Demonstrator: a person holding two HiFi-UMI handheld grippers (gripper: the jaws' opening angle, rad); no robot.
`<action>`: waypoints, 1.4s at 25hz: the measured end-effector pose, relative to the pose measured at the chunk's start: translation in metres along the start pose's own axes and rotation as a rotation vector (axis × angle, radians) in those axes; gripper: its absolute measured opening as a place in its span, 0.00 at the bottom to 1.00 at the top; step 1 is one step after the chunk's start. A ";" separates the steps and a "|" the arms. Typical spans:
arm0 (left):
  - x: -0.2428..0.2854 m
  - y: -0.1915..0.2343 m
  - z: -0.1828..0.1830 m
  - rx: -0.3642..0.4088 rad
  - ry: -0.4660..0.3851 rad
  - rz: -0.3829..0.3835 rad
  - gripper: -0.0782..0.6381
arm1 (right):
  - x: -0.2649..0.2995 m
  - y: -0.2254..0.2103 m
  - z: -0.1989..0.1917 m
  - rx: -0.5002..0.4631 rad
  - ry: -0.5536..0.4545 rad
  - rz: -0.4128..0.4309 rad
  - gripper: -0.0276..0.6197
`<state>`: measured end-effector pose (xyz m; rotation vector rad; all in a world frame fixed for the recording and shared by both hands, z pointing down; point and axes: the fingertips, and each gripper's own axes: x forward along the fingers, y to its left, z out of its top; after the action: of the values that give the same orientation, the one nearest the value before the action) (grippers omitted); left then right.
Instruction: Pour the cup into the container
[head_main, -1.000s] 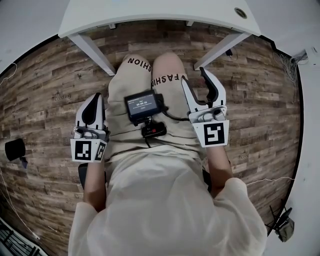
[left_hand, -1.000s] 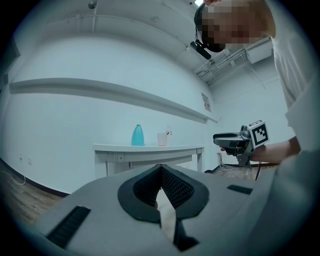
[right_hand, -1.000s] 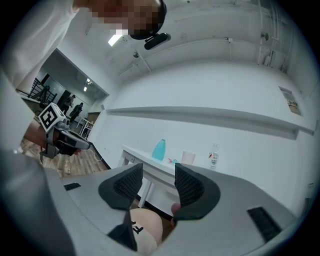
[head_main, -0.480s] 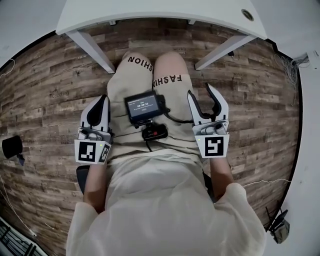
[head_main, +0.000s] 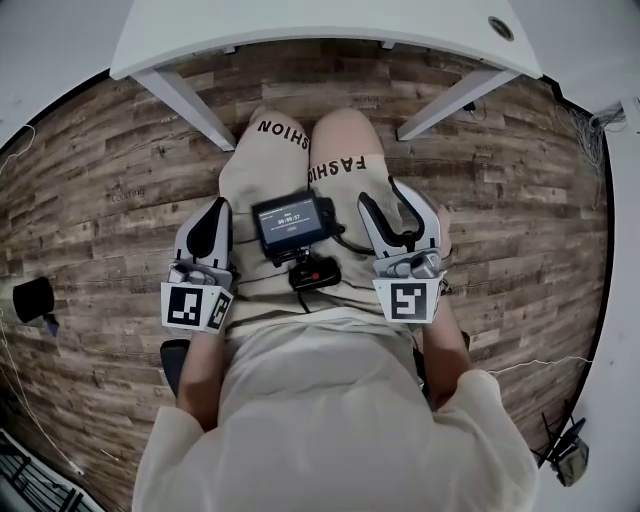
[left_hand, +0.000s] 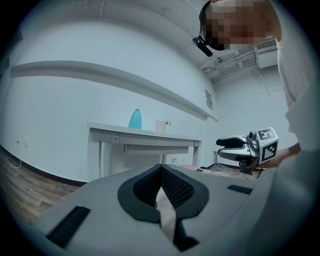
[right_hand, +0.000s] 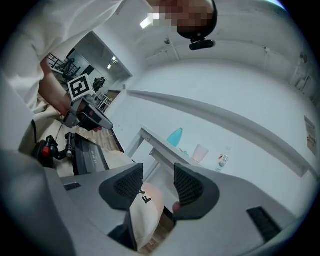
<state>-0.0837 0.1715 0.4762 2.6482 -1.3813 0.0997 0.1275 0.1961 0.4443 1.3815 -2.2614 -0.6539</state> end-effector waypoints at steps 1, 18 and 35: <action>0.001 -0.001 -0.002 -0.003 0.004 -0.003 0.12 | 0.001 0.003 0.001 -0.005 -0.003 0.008 0.35; 0.006 0.002 -0.010 -0.025 0.023 -0.009 0.12 | 0.004 -0.003 -0.015 0.157 0.078 0.003 0.35; 0.004 0.006 -0.008 -0.028 0.018 -0.002 0.12 | 0.008 0.008 -0.015 0.137 0.087 0.027 0.35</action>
<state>-0.0860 0.1663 0.4853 2.6193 -1.3644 0.1025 0.1270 0.1896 0.4615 1.4107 -2.2871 -0.4283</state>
